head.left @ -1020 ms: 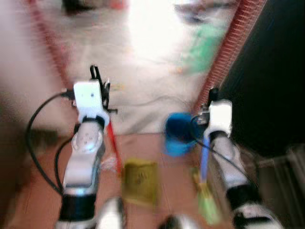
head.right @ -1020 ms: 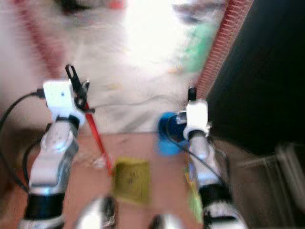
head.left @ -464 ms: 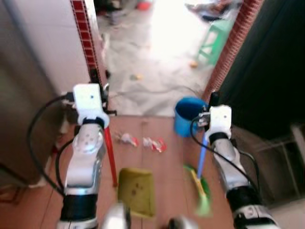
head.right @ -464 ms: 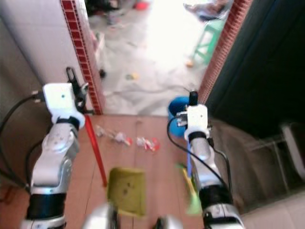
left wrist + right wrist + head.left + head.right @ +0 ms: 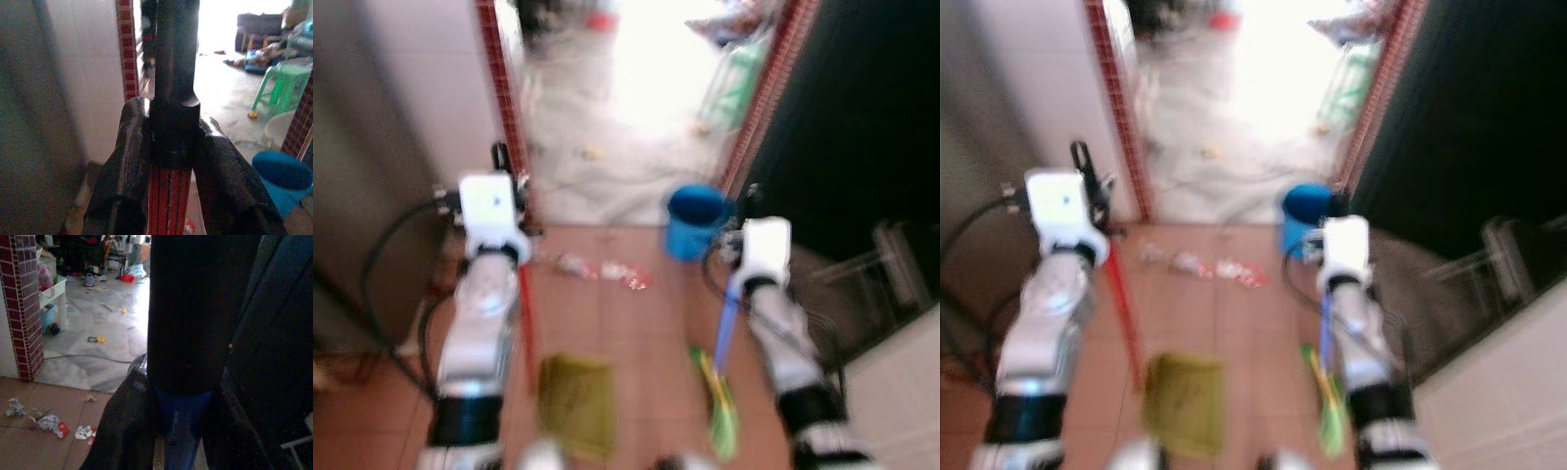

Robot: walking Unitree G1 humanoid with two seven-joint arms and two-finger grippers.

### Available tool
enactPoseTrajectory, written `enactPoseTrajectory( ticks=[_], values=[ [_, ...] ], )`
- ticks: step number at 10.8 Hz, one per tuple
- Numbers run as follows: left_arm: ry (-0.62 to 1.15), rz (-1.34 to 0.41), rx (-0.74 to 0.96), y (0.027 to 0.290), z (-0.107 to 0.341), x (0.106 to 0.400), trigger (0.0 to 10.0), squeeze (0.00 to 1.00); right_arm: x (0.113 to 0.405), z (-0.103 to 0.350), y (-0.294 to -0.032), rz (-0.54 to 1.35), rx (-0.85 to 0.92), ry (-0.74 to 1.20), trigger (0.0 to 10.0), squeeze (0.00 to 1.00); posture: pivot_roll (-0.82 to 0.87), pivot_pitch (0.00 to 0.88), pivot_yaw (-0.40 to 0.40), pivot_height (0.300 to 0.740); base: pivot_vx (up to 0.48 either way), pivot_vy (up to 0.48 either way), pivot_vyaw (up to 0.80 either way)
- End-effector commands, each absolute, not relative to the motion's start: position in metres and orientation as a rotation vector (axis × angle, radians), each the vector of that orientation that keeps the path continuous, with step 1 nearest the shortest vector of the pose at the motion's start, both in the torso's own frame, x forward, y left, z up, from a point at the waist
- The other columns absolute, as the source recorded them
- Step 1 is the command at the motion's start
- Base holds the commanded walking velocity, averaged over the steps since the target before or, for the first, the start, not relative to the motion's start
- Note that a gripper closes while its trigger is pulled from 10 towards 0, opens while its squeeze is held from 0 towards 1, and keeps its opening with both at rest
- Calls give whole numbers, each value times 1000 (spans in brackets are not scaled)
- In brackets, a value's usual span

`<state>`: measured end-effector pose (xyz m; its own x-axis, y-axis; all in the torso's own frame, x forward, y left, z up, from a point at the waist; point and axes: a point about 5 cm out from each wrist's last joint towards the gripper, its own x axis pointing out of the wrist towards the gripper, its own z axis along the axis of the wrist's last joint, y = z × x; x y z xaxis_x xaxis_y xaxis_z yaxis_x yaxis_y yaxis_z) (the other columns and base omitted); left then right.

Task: Sweep floor

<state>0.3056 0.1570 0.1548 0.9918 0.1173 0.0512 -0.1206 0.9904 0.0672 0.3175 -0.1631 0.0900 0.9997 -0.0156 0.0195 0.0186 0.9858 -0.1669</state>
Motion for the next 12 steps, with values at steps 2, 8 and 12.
enactPoseTrajectory(
  ticks=[2,8,12],
  values=[
    [-64,129,51,155,148,314,10000,0,321,100,-169,-35,-186,-53,10000,0,-20,0,-52,740,0,0,0],
    [-78,114,32,135,118,350,10000,0,311,101,-172,-38,-197,-57,10000,0,-89,0,-57,740,0,0,0],
    [-44,119,56,133,100,353,10000,0,288,110,-188,-37,-212,-67,10000,0,-188,4,-52,740,0,0,0]
  ],
)
